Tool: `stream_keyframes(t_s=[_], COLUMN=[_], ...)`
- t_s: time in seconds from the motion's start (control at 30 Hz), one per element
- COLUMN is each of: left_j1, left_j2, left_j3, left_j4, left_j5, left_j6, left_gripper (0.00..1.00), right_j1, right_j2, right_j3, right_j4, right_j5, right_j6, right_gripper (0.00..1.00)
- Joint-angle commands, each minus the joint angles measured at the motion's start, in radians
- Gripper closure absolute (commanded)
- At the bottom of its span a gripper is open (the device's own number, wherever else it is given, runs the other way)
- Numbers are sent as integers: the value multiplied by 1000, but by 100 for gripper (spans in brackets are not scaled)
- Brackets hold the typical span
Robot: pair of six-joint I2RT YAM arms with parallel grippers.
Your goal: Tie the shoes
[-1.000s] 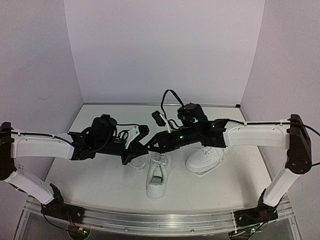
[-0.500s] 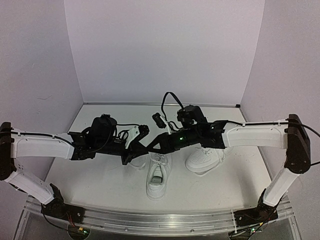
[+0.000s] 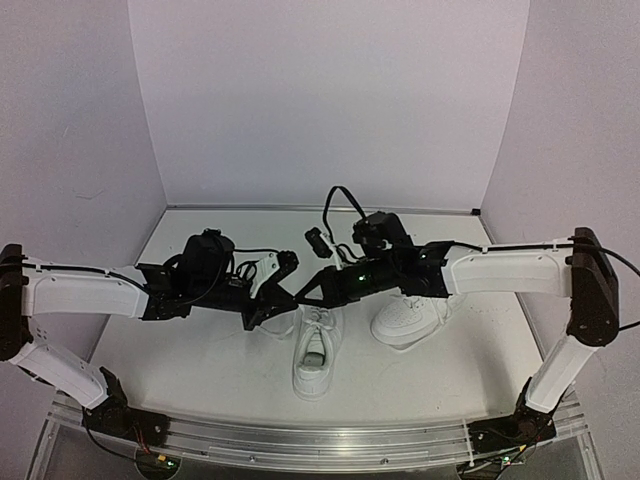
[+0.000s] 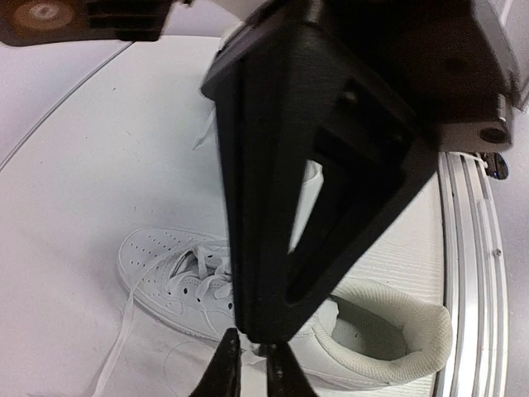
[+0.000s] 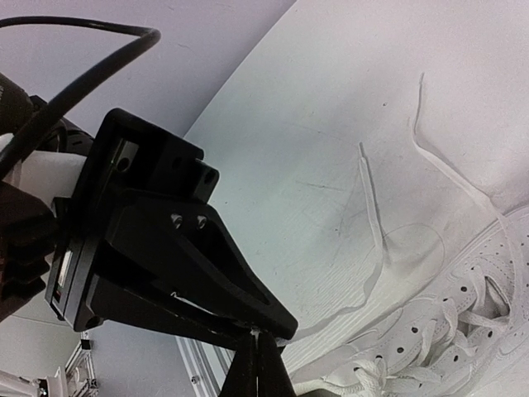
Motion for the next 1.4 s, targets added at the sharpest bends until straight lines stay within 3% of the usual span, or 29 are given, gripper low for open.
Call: stream_keyframes(t_s=[0.0, 0.17, 0.3, 0.6, 0.93, 1.37], left_j1=[2, 90, 183, 227, 266, 275], left_j2=[-28, -171, -154, 297, 613, 697], left_j3=[45, -48, -26, 337, 641, 671], left_j4=[-16, -48, -120, -519, -730, -756], left_j5=[-60, -169, -230, -195, -150, -161], left_j6=[-22, -95, -107, 124, 311, 333], left_gripper=[74, 45, 35, 38, 38, 53], right_j1=[9, 7, 8, 6, 6, 6], right_j2=[-16, -46, -51, -91, -109, -101], right_j3=[12, 8, -4, -31, -46, -46], right_j4=[6, -27, -27, -53, -54, -54], right_j5=[23, 75, 96, 144, 138, 142], right_j6=[-13, -18, -13, 22, 37, 39], right_gripper=[100, 100, 100, 100, 100, 100])
